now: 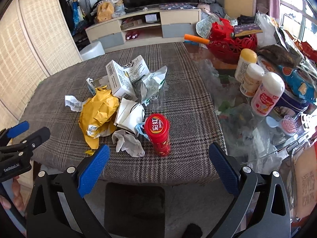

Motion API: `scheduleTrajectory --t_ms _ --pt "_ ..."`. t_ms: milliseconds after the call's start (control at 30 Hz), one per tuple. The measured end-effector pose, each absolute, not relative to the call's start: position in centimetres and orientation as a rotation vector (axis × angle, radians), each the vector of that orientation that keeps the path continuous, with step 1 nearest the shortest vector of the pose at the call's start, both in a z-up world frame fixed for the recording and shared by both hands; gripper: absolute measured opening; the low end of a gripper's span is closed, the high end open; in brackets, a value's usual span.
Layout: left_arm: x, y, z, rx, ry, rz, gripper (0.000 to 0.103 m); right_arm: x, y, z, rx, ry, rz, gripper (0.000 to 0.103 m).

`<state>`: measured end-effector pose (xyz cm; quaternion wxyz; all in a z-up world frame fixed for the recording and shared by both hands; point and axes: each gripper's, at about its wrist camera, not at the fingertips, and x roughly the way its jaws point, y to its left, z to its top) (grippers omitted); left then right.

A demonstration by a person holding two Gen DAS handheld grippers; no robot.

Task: Collect trash
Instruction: 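Grasp the red Skittles tube with the right tool while the left tool grasps the yellow paper bag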

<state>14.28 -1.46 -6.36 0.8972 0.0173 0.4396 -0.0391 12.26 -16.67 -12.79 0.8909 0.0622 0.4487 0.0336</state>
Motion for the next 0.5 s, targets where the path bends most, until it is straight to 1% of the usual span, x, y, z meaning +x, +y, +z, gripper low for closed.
scheduleTrajectory --t_ms 33,67,100,200,267,367,500 --pt "14.8 -1.7 -6.7 0.023 0.921 -0.101 0.092 12.6 -16.7 -13.2 0.134 0.939 0.075 0.099" --pt "15.3 -1.9 -7.2 0.024 0.929 -0.109 0.091 12.9 -16.7 -13.7 0.137 0.946 0.078 0.095" --pt "15.8 -2.2 -7.5 0.035 0.931 -0.107 0.09 13.2 -16.7 -14.1 0.137 0.954 0.08 0.087" --pt "17.2 -3.0 -8.2 0.047 0.941 -0.131 0.089 13.9 -16.8 -15.1 0.136 0.969 0.075 0.076" --pt "18.0 -3.4 -8.7 0.038 0.95 -0.148 0.089 14.2 -16.8 -15.4 0.13 0.961 0.078 0.072" --pt "18.9 -4.1 -9.3 0.06 0.962 -0.16 0.089 14.8 -16.5 -15.9 0.103 0.967 0.082 0.072" --pt "20.6 -5.0 -10.7 0.065 0.991 -0.173 0.09 15.7 -16.4 -16.9 0.094 0.985 0.089 0.062"
